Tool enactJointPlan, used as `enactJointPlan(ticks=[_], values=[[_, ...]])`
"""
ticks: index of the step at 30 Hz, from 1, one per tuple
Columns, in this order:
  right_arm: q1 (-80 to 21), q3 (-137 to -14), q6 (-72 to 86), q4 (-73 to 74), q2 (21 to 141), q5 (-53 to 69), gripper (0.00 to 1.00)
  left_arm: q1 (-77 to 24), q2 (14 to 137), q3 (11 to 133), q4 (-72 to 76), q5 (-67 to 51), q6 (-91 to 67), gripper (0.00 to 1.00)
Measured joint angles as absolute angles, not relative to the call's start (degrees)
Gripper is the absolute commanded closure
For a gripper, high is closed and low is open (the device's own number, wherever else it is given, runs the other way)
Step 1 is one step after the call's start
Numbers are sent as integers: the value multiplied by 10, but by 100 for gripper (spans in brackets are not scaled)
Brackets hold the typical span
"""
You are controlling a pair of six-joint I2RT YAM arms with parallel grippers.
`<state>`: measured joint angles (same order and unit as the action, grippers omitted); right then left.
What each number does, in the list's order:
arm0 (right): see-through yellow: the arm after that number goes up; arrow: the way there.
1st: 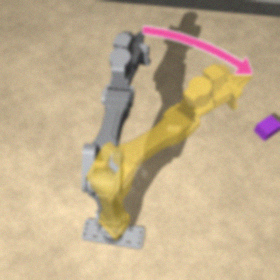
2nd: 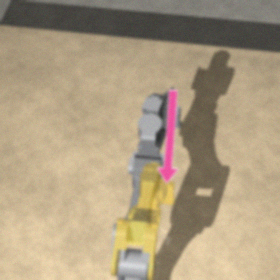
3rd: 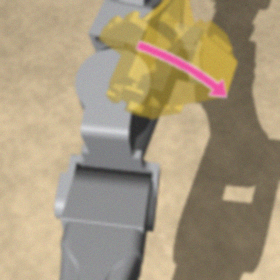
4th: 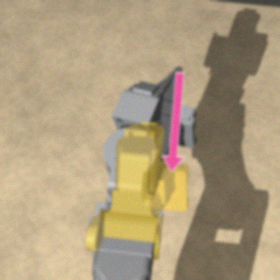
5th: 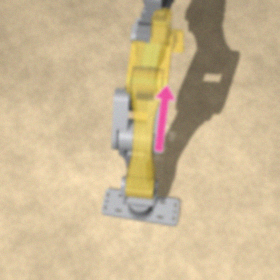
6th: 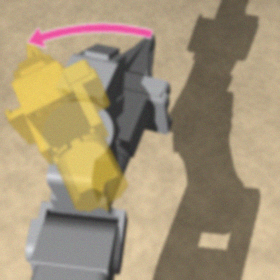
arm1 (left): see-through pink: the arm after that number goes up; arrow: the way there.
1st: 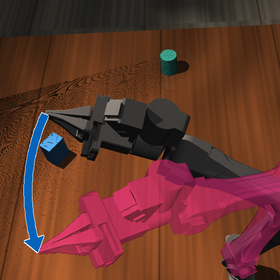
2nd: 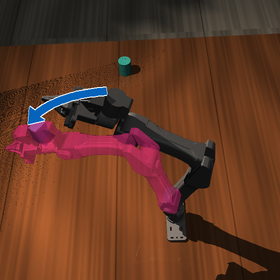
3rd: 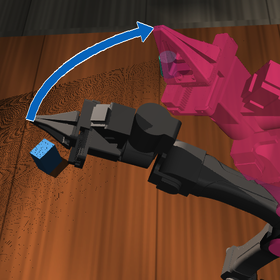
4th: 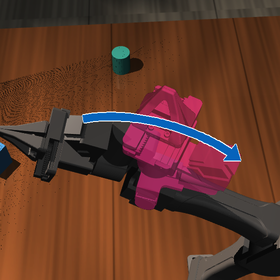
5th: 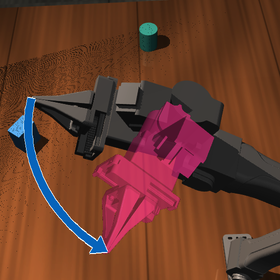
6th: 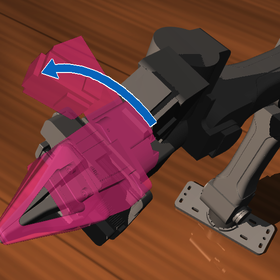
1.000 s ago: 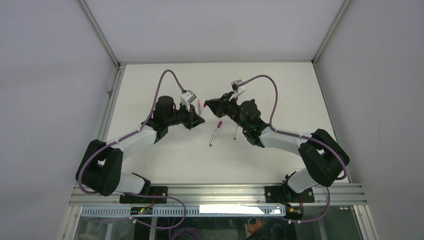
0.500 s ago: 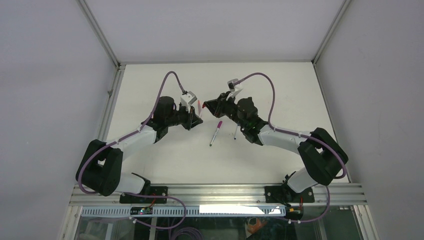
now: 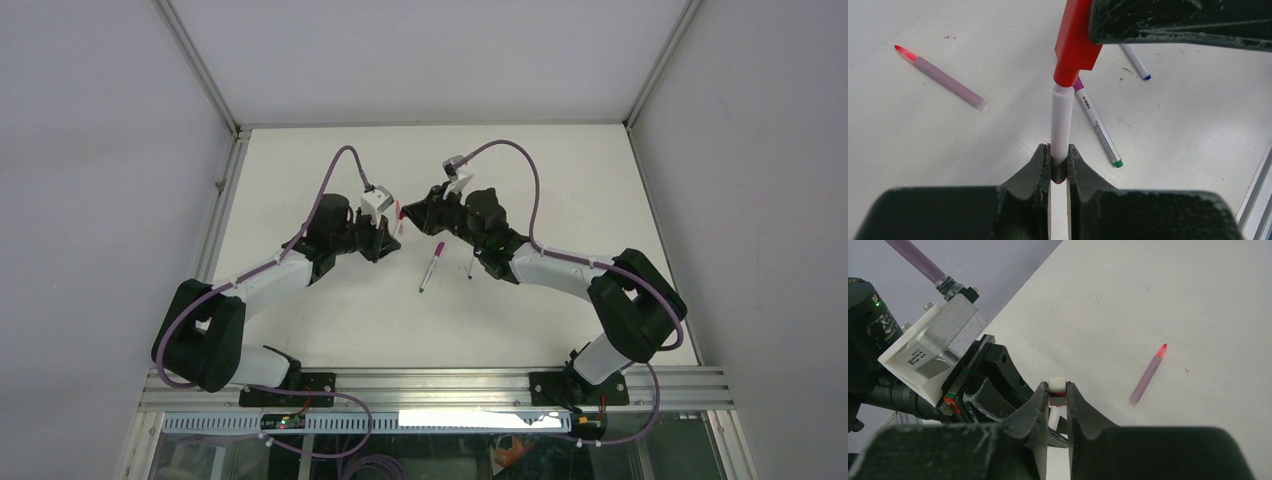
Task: Insert the pens into the pen caps
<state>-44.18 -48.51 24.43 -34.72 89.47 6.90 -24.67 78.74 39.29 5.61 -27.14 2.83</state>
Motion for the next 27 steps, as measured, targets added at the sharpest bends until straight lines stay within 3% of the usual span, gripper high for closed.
enactJointPlan(ticks=[27], values=[[-444, -512, 220, -317, 917, 98, 100, -246, 792, 401, 20, -256, 44, 100]])
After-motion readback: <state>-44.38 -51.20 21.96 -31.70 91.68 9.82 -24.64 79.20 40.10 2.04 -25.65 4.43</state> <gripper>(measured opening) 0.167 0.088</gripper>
